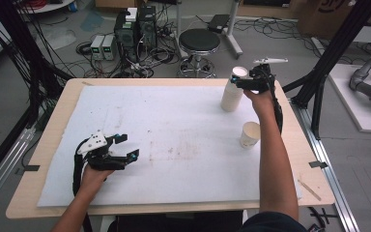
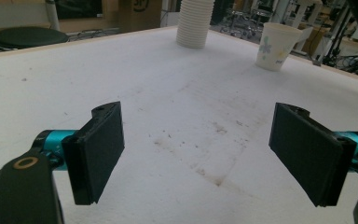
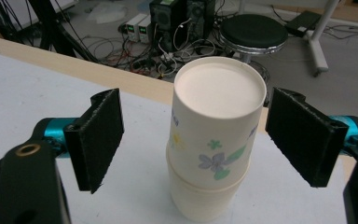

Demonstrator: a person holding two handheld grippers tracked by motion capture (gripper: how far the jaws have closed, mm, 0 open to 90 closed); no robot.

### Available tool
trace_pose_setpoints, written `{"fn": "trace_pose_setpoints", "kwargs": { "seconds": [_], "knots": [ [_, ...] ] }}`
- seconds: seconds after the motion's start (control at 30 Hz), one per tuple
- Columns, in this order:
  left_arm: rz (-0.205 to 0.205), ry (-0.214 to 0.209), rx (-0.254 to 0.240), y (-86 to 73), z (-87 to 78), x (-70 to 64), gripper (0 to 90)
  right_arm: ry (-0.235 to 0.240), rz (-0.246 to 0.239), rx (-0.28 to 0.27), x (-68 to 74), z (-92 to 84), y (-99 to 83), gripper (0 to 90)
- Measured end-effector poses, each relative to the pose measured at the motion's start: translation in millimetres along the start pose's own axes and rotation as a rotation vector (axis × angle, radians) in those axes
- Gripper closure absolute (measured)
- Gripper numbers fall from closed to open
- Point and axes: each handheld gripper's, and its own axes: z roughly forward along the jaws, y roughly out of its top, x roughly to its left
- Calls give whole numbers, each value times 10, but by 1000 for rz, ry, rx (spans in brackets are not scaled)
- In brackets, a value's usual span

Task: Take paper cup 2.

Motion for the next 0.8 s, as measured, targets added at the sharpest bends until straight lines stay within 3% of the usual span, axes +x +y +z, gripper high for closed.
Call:
{"fn": "trace_pose_setpoints", "kwargs": {
  "seconds": [0.1, 0.3, 0.53, 0.8],
  "knots": [
    [-3, 6, 2, -2, -5, 14, 179, -9, -13, -9, -16, 45, 36, 197],
    [0, 2, 7, -4, -9, 12, 180, -40, 15, 8, -78, 124, 9, 197],
    [-2, -5, 10, -5, -8, 7, 179, -33, 38, 7, -84, 232, -15, 197],
    [-2, -3, 14, -10, -4, 9, 180, -41, 33, 14, -81, 319, -37, 203]
  ]
}}
